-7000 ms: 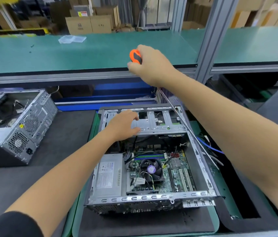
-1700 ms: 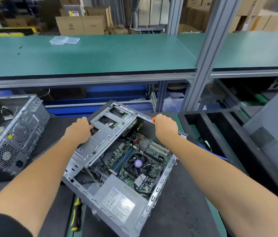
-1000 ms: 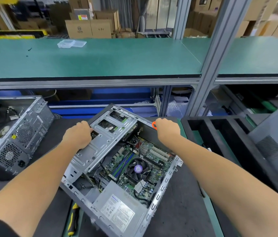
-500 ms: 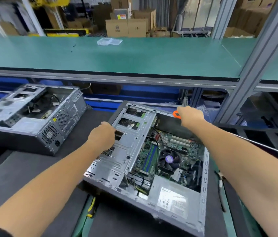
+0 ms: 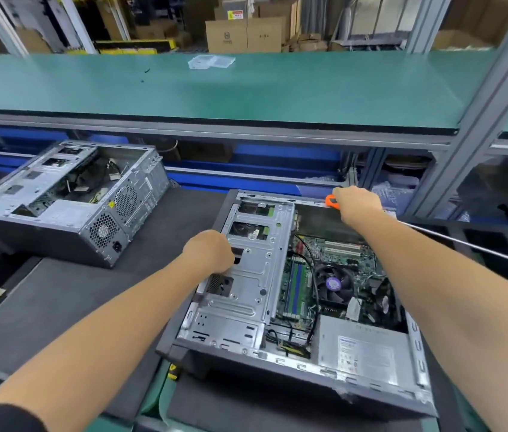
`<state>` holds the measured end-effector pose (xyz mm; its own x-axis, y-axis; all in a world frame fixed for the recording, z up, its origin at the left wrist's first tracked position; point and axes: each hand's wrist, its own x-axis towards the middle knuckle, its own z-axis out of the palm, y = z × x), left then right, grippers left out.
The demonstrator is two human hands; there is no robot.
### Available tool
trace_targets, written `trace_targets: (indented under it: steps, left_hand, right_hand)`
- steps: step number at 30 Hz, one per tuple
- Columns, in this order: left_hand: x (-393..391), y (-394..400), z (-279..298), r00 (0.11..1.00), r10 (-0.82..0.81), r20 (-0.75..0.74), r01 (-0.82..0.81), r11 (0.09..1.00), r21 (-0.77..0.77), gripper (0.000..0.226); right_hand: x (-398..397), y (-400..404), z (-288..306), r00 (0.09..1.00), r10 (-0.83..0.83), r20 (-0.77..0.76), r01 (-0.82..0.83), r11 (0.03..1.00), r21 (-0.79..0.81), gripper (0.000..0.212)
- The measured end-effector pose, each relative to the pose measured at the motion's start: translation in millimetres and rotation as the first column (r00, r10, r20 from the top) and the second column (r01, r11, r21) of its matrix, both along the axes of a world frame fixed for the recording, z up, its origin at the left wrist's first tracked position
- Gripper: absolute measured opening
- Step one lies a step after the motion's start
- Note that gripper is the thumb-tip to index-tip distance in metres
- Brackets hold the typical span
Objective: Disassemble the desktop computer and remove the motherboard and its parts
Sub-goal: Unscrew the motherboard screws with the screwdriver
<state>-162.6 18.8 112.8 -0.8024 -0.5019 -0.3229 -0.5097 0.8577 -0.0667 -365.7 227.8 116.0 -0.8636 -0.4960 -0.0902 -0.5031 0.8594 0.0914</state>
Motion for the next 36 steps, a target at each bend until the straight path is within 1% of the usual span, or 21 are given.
trace_targets:
  steps: [1, 2, 4, 6, 8, 9, 10, 12, 13, 15, 16, 18, 21, 24, 26, 29, 31, 32, 34, 35, 36]
  left_hand:
    - [-2.7, -2.0, 1.1, 0.996, -0.045, 0.074, 0.046, 0.999, -0.013, 0.017]
    - [-4.1, -2.8, 3.0, 0.992, -0.053, 0.115, 0.052, 0.999, 0.008, 0.017]
    - [-9.4, -7.8, 8.2, 0.986, -0.065, 0.155, 0.067, 0.998, -0.007, 0.016]
    - [-12.8, -6.4, 14.3, 0.988, -0.090, 0.122, 0.100, 0.991, -0.087, 0.015]
    - [-18.1, 3.6, 19.6, 0.989, -0.151, 0.008, 0.149, 0.969, -0.194, 0.013]
    - [-22.8, 12.0, 22.3, 0.978, -0.197, -0.063, 0.180, 0.960, -0.214, 0.012]
    - [-29.5, 21.6, 24.5, 0.962, -0.240, -0.133, 0.211, 0.956, -0.204, 0.010]
    - [-42.5, 44.2, 26.1, 0.918, -0.323, -0.229, 0.297, 0.945, -0.141, 0.007]
    - [-48.3, 56.1, 24.8, 0.893, -0.365, -0.262, 0.346, 0.931, -0.118, 0.009]
    - [-57.7, 78.7, 21.6, 0.824, -0.471, -0.316, 0.453, 0.881, -0.133, 0.016]
    - [-63.0, 88.2, 18.5, 0.786, -0.511, -0.348, 0.498, 0.857, -0.131, 0.019]
    - [-70.2, 106.7, 16.4, 0.744, -0.531, -0.406, 0.567, 0.823, -0.038, 0.020]
    - [-77.7, 131.0, 11.8, 0.738, -0.488, -0.466, 0.635, 0.737, 0.233, 0.018]
    - [-80.5, 155.5, 2.6, 0.726, -0.555, -0.406, 0.687, 0.613, 0.390, 0.017]
    - [-81.6, 168.8, -3.7, 0.733, -0.590, -0.339, 0.676, 0.575, 0.462, 0.023]
    - [-82.2, 180.9, -12.4, 0.714, -0.647, -0.268, 0.682, 0.556, 0.476, 0.030]
    - [-80.9, 185.0, -17.8, 0.690, -0.664, -0.289, 0.709, 0.542, 0.451, 0.025]
    - [-80.6, 186.4, -19.7, 0.706, -0.630, -0.325, 0.700, 0.549, 0.456, 0.024]
    - [-81.5, 187.1, -19.2, 0.789, -0.467, -0.399, 0.614, 0.582, 0.533, 0.024]
    - [-83.1, 185.8, -18.1, 0.813, -0.391, -0.432, 0.580, 0.608, 0.542, 0.023]
    - [-85.6, 183.6, -16.6, 0.807, -0.356, -0.471, 0.578, 0.639, 0.507, 0.023]
  right_hand:
    - [0.9, 0.5, 1.1, 1.000, -0.003, 0.023, 0.004, 1.000, -0.010, 0.027]
    - [2.0, 1.0, 2.8, 0.999, -0.002, 0.050, 0.003, 1.000, -0.026, 0.026]
    - [5.0, 1.8, 8.4, 0.996, 0.019, 0.084, -0.012, 0.997, -0.082, 0.026]
    - [9.2, 0.7, 17.8, 0.995, 0.063, 0.076, -0.048, 0.981, -0.186, 0.023]
    - [15.5, -2.2, 32.8, 0.994, 0.089, 0.069, -0.060, 0.935, -0.348, 0.017]
    - [19.3, -3.4, 42.3, 0.993, 0.087, 0.079, -0.041, 0.889, -0.455, 0.018]
    - [23.4, -3.7, 52.6, 0.992, 0.080, 0.096, -0.011, 0.819, -0.574, 0.020]
    - [32.9, -0.7, 74.4, 0.991, 0.066, 0.119, 0.049, 0.643, -0.764, 0.023]
    - [37.8, 2.5, 85.1, 0.992, 0.056, 0.110, 0.059, 0.568, -0.821, 0.024]
    - [45.4, 12.0, 102.9, 0.996, 0.035, 0.086, 0.062, 0.440, -0.896, 0.026]
    - [48.3, 17.4, 110.0, 0.997, 0.023, 0.072, 0.058, 0.392, -0.918, 0.026]
    - [52.0, 28.6, 121.7, 0.999, -0.005, 0.040, 0.039, 0.342, -0.939, 0.026]
    - [56.6, 44.2, 137.6, 0.999, -0.032, 0.007, 0.016, 0.274, -0.962, 0.038]
    - [61.0, 57.3, 153.0, 0.999, -0.031, -0.011, -0.006, 0.175, -0.985, 0.040]
    - [62.9, 63.9, 161.5, 0.999, -0.030, -0.027, -0.024, 0.114, -0.993, 0.039]
    - [64.5, 70.1, 172.4, 0.997, -0.027, -0.072, -0.070, 0.060, -0.996, 0.034]
    - [64.4, 72.0, 176.4, 0.995, -0.007, -0.098, -0.098, 0.020, -0.995, 0.032]
    - [64.0, 72.2, 177.0, 0.994, 0.003, -0.113, -0.113, 0.005, -0.994, 0.033]
    - [63.7, 70.4, 175.1, 0.990, 0.011, -0.138, -0.138, 0.004, -0.990, 0.033]
    - [63.7, 68.3, 173.5, 0.990, 0.010, -0.143, -0.143, 0.016, -0.990, 0.031]
    - [63.8, 65.7, 171.8, 0.990, 0.009, -0.144, -0.144, 0.030, -0.989, 0.029]
